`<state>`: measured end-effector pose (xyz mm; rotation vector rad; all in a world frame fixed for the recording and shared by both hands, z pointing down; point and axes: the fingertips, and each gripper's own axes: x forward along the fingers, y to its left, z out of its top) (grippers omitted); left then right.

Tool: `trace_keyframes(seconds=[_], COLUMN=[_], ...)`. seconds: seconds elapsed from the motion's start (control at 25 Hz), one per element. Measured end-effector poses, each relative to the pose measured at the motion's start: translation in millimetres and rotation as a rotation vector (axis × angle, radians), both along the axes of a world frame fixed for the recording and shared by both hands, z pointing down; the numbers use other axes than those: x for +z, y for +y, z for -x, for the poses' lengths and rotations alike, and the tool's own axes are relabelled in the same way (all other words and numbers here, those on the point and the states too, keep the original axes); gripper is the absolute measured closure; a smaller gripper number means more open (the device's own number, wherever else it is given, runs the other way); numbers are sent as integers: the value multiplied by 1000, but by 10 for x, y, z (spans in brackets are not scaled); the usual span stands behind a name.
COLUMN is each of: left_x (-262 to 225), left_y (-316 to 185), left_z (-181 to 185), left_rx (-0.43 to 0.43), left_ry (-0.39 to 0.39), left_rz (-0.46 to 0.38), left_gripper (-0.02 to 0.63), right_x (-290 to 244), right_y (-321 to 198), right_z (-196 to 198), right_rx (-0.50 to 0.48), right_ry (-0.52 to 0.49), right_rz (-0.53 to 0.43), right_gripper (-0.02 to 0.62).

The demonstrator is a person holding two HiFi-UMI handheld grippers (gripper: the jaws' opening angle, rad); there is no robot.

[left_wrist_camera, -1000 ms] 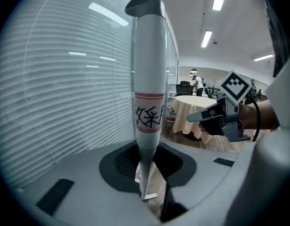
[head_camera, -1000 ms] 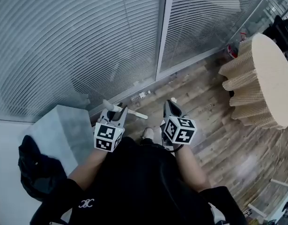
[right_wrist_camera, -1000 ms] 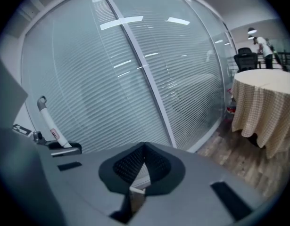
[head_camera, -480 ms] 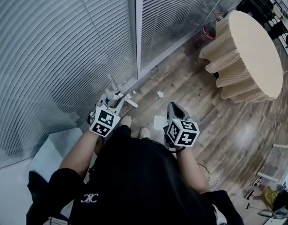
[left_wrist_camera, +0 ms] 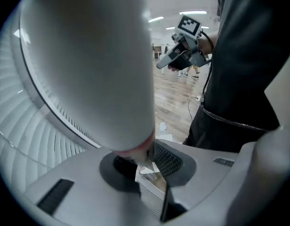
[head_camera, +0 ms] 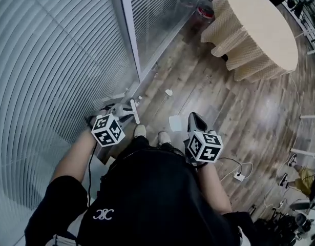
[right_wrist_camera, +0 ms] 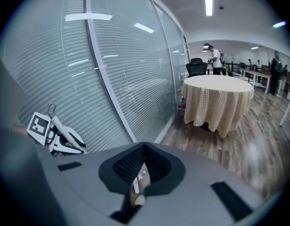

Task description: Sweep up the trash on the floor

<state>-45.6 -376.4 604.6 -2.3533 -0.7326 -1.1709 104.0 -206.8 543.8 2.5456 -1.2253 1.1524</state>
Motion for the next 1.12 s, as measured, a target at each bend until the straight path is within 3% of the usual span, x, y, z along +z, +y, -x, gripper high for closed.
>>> trace_keyframes(seconds=[0.24,0.64,0.76,1.12], left_x=[16,42,-8,-17], left_y=[-162,-178,-48,429], left_z=[-102,-149,-140,-138], left_rx=[47,48,103,377], left_ry=[0,-40,-45,-92], left_rz=[-3,-43,-75,-160], left_gripper=[526,526,525,525], right_x=[126,62,93,81], right_y=[162,461,676,963], right_z=[169,260,231,298], right_rx=[120,125,165,206], right_ry=[-41,-9,-27,-36], right_rz=[16,28,19,-23], right_gripper=[581,581,581,581])
